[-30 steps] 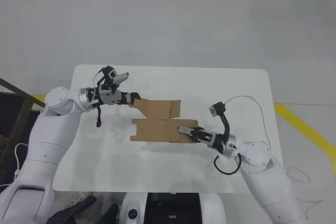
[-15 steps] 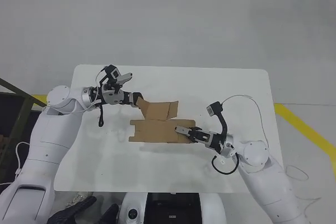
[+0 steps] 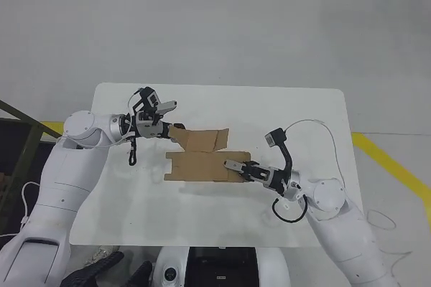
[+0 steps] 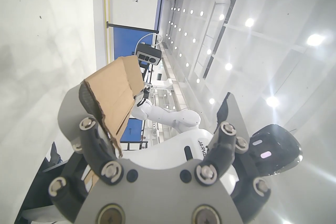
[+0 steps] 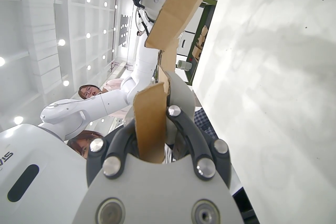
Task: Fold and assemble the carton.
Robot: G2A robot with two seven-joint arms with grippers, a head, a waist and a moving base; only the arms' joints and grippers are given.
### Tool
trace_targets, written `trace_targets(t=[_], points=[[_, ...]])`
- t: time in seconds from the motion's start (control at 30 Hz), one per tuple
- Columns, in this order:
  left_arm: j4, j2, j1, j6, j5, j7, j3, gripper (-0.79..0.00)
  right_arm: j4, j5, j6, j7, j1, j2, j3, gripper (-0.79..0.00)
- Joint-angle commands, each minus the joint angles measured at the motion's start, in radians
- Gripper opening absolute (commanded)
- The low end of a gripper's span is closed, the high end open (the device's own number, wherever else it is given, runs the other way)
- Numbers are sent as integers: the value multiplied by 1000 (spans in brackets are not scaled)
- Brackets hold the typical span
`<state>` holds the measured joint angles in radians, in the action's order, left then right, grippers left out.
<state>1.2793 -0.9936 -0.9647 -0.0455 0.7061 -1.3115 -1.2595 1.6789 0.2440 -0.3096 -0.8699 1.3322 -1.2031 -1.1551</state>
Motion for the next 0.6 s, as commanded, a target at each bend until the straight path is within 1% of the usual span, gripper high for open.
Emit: trace_targets(t=[0.0,0.07,0.1,0.13,0.17,0.2,0.23,0.27,0.4,0.57], points=[[4,1,0,9,-15,-8,0,0,1,1,2,1,0,1,-2,-785],[7,3,-2,12,-25,-11,-2,0,2,5,2,0,1,2,-4,-785],[9,4,-3,11,-29,-14,-3,-55,1,6,1,-1,1,3,-5,-785],[10,5,-3,11,-35,-15,-4,-219,-2,7,1,-2,0,4,-5,-785],[12,6,-4,10,-39,-17,-5,-357,-4,8,0,-4,-1,4,-5,-785],[13,7,-5,9,-43,-18,-6,-416,-3,9,0,-5,-2,4,-3,-785],[13,7,-6,7,-45,-18,-6,-453,-2,9,0,-5,-4,4,-1,-785],[13,8,-7,6,-49,-18,-7,-477,-1,9,1,-4,-5,4,1,-785],[14,10,-6,-1,-63,-24,-5,-529,-3,7,-2,-5,-11,5,5,-785],[12,12,0,-8,-86,-36,3,-548,-1,6,0,-6,-15,8,2,-785]])
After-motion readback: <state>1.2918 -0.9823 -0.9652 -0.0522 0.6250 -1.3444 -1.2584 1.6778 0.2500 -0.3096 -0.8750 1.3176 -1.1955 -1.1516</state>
